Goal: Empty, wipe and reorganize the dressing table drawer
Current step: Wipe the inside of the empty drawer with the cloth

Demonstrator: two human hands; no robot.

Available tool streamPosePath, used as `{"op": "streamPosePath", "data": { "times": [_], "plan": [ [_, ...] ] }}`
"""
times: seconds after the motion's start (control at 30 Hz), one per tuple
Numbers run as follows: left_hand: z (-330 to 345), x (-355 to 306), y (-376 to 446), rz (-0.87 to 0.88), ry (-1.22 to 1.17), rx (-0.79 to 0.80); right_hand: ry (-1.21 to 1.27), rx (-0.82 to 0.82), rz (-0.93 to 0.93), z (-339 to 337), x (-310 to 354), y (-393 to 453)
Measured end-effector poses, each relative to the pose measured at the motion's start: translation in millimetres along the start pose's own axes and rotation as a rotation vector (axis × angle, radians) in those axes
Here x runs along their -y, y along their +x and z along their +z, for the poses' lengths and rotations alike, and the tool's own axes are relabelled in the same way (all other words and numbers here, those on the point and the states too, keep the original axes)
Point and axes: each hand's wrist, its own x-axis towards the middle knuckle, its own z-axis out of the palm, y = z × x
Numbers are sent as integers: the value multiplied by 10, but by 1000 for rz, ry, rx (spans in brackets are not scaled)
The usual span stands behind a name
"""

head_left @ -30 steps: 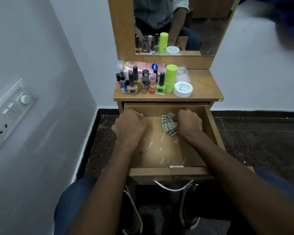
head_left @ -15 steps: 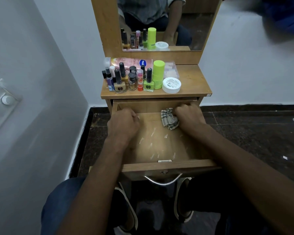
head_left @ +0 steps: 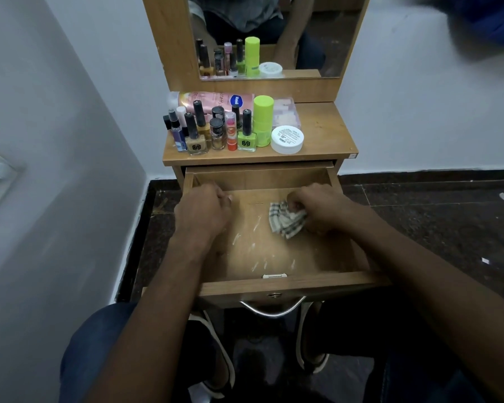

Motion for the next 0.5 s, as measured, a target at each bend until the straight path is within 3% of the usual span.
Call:
{"op": "streamPosePath", "data": {
  "times": [0.07, 0.2, 0.4, 0.5],
  "plan": [
    [10, -4, 2, 4, 5, 1, 44, -10, -24, 96, 42, -92],
    [8, -19, -16, 23, -12, 60, 20, -209, 49, 97, 30, 54],
    [-40, 11, 7, 41, -25, 4, 146, 83, -82, 44, -28, 15],
    [-16, -13, -13, 56, -8, 25, 160, -56, -34, 81, -106, 133]
  ]
}}
